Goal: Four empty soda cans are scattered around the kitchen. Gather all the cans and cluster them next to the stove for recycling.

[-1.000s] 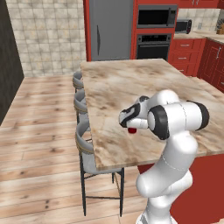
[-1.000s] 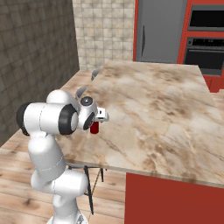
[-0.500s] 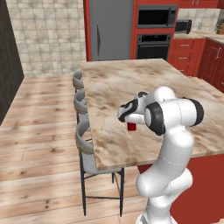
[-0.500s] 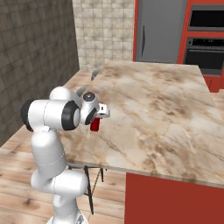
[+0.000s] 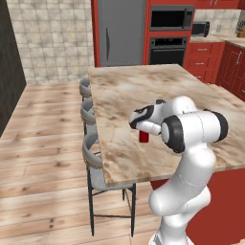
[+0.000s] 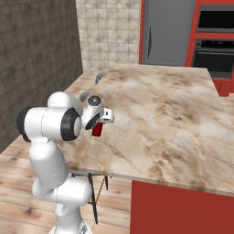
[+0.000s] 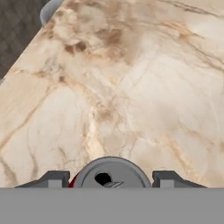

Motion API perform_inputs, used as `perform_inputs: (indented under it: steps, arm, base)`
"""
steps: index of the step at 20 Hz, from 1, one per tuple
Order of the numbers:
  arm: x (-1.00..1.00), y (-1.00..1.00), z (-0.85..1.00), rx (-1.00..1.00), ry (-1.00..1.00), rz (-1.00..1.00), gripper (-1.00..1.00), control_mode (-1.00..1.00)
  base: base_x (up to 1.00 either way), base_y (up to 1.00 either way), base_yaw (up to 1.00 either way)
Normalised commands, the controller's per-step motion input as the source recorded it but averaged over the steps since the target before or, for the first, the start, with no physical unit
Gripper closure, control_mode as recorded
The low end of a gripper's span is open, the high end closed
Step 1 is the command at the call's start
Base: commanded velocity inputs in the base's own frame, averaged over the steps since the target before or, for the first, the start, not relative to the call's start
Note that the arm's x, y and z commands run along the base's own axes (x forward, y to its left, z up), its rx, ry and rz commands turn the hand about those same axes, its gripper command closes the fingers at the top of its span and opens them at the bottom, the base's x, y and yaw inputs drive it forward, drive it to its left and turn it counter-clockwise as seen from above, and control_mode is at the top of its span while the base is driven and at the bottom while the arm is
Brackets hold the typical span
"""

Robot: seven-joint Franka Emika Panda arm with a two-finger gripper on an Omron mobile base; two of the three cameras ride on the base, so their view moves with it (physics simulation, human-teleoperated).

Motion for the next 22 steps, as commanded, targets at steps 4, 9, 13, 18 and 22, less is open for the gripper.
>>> perform_inputs:
  steps: [4, 9, 13, 18, 22]
  arm:
    - [-0.66, 0.0, 0.55, 0.01, -0.09, 0.0, 1.0, -1.0]
    - [-0.54, 0.0, 0.57, 0.0, -0.07, 0.0, 1.0, -1.0]
    - [-0.52, -0.02, 0.57, 0.0, -0.07, 0.0, 1.0, -1.0]
    - [-0.59, -0.06, 0.43, 0.0, -0.08, 0.0, 1.0, -1.0]
    - [-0.65, -0.09, 0.09, 0.0, -0.07, 0.0, 1.0, -1.0]
  base:
    - [0.0, 0.0, 0.0]
    - [0.0, 0.0, 0.0]
    - [0.0, 0.0, 0.0]
    - [0.0, 0.0, 0.0]
    - [0.0, 0.0, 0.0]
